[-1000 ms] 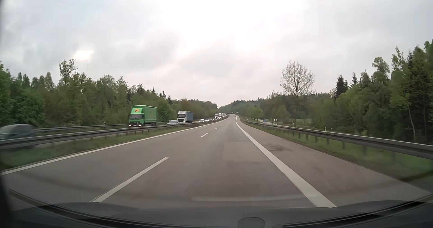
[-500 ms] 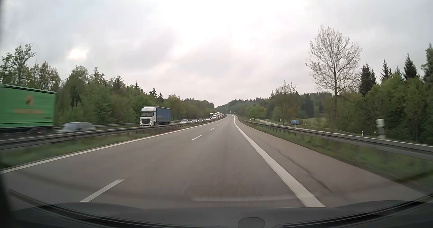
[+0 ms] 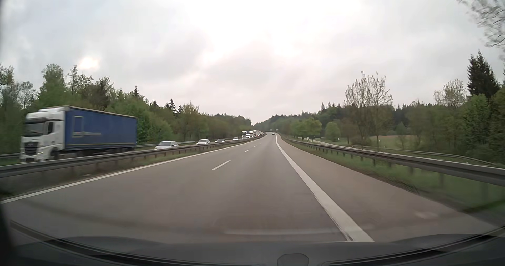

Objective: Follow the waypoints while adhering to traffic rules and regulations

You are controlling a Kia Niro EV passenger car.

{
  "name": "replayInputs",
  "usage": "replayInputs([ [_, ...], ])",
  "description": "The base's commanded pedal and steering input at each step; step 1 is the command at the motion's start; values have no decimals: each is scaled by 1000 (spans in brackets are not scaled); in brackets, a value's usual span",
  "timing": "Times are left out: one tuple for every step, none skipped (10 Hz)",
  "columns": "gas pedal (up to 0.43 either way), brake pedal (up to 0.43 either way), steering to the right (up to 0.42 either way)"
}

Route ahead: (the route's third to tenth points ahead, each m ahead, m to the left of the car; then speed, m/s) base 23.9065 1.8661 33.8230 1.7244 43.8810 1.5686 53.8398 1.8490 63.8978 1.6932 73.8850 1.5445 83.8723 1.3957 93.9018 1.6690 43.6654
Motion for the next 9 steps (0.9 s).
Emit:
replayInputs([
  [512,0,-3],
  [512,0,-2],
  [512,0,-3],
  [512,0,-3],
  [512,0,-3],
  [512,0,-3],
  [512,0,-1],
  [512,0,-1],
  [512,0,-1],
])
